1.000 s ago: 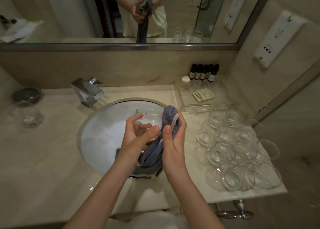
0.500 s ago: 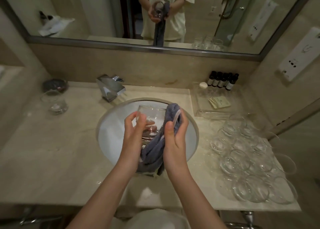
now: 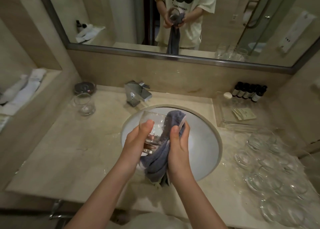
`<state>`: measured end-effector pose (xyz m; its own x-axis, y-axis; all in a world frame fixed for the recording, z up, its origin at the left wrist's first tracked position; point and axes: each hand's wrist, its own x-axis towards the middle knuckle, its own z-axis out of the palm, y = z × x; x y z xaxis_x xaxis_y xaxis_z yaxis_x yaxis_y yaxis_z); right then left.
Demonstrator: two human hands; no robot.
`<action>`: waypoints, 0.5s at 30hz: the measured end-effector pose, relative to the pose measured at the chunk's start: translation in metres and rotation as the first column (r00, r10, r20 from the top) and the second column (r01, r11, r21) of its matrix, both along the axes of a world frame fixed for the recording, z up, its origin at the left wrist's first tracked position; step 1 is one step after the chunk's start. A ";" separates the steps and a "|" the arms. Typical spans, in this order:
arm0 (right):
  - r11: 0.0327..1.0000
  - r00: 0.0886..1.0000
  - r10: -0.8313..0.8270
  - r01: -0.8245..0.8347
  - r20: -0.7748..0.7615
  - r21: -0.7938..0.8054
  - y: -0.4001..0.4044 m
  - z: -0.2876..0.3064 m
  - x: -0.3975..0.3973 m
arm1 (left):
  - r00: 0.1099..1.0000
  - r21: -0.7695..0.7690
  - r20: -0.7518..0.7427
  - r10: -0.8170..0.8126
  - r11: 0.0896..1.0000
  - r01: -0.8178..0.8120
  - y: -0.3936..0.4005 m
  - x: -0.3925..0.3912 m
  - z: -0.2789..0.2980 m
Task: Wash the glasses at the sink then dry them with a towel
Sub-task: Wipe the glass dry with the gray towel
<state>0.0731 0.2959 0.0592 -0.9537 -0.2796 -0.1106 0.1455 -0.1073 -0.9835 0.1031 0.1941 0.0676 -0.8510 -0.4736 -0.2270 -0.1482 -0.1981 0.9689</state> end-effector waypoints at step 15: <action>1.000 0.993 -0.011 0.010 0.117 0.009 -0.021 0.003 -0.007 | 1.000 0.088 0.020 0.012 0.996 -0.014 -0.013 -0.002 0.009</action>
